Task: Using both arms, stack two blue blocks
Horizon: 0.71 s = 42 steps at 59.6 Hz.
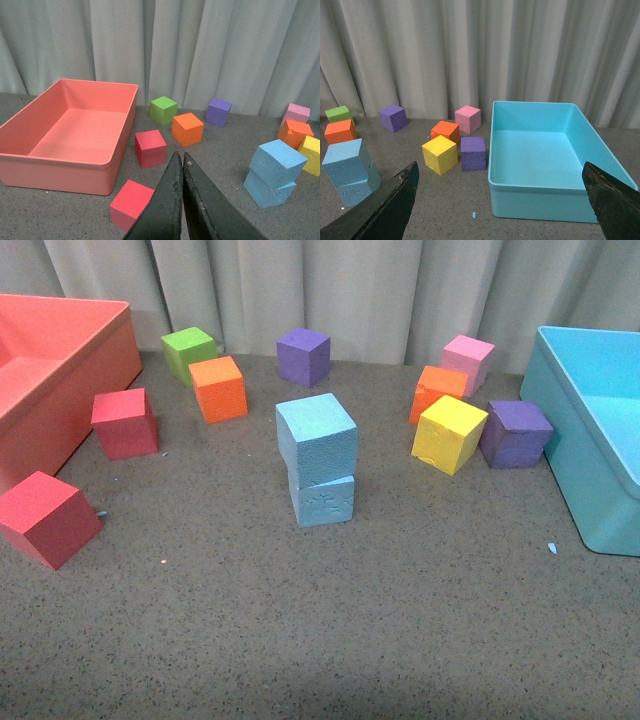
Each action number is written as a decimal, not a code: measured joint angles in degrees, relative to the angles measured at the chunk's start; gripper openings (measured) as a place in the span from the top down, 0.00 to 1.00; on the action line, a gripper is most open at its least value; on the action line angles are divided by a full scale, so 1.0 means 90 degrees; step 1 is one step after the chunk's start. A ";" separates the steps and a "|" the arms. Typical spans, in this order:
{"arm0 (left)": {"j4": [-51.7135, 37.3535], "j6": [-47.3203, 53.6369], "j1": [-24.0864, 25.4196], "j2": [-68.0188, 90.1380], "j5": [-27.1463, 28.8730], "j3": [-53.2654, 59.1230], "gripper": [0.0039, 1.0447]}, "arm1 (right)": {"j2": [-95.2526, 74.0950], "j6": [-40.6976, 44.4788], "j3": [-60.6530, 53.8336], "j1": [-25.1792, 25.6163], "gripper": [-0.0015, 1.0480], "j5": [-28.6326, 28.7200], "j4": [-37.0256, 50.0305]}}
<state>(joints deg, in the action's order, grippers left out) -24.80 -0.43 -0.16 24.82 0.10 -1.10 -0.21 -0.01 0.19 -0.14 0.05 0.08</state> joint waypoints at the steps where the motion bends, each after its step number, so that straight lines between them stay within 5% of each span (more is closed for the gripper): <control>1: 0.0095 0.0000 0.0000 -0.0097 0.0000 0.0000 0.97 | 0.0000 0.0000 0.0000 0.0000 0.09 0.0000 0.0000; 42: 0.1902 0.0000 0.0000 -0.1887 0.0002 0.0000 0.97 | 0.0000 0.0000 0.0000 0.0000 0.09 0.0000 0.0000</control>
<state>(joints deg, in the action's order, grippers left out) -7.68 -0.43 -0.16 7.84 0.12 -1.10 -0.21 -0.01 0.19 -0.14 0.05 0.08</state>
